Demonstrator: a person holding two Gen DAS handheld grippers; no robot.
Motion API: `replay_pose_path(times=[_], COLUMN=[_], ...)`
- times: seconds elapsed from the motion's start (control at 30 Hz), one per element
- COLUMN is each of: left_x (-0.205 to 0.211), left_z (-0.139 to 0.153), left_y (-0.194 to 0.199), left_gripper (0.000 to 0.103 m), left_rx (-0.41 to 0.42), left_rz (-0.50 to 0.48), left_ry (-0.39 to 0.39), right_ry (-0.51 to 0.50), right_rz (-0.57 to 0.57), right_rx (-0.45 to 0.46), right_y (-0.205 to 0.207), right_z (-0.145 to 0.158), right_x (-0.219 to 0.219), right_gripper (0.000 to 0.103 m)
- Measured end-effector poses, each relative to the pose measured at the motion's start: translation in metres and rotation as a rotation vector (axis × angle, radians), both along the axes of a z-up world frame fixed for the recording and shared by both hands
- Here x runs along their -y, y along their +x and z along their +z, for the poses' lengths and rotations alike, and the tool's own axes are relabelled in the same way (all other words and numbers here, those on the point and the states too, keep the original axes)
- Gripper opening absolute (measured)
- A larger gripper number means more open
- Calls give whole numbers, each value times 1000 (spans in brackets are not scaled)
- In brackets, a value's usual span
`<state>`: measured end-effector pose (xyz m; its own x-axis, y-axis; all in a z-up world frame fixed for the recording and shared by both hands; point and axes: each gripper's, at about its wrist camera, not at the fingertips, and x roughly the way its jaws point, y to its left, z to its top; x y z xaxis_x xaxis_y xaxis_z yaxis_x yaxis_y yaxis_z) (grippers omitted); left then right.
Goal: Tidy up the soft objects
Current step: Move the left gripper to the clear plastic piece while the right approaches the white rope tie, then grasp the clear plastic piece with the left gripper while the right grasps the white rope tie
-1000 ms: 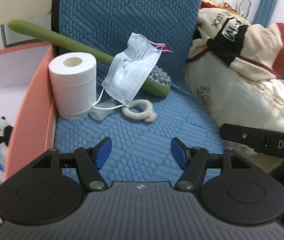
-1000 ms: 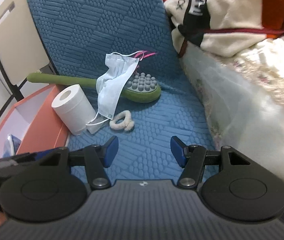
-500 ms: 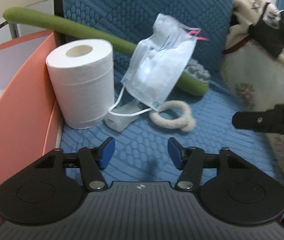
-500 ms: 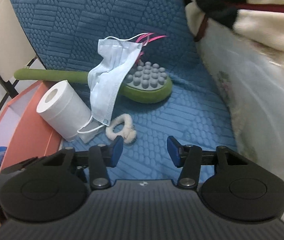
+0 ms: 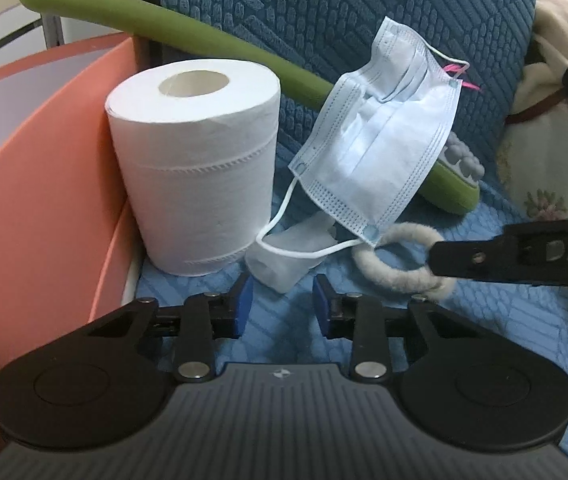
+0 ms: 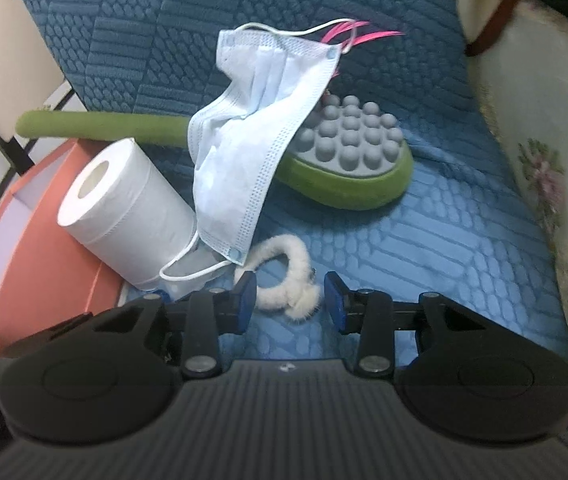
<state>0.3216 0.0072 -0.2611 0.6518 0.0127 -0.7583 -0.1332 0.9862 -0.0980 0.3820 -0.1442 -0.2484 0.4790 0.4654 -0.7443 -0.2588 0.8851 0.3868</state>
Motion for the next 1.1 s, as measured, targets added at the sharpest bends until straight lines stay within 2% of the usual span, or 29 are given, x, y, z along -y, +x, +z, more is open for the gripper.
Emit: replay_pose_path(times=[0.13, 0.37, 0.4, 0.53, 0.6, 0.83, 1.1], left_x=[1, -2, -2, -5, -6, -9, -4], left_z=[2, -3, -3, -1, 1, 8, 16], left_y=[1, 6, 6, 6, 6, -4, -30], left_gripper=[33, 30, 28, 20, 17, 15, 15], left_rx=[19, 11, 12, 15, 14, 1, -13], left_rz=[-8, -7, -8, -13, -11, -2, -12], left_ry=[24, -8, -9, -18, -25, -83, -132], right_ry=[-52, -73, -78, -124, -116, -113, -143], right_rz=[12, 25, 31, 50, 42, 25, 12], right_rx=[22, 3, 0, 21, 20, 22, 31], right_y=[4, 11, 10, 8, 7, 2, -23], right_z=[-3, -13, -14, -14, -13, -2, 13], right_x=[-9, -20, -21, -29, -27, -21, -11], right_gripper=[42, 41, 35, 25, 16, 15, 15])
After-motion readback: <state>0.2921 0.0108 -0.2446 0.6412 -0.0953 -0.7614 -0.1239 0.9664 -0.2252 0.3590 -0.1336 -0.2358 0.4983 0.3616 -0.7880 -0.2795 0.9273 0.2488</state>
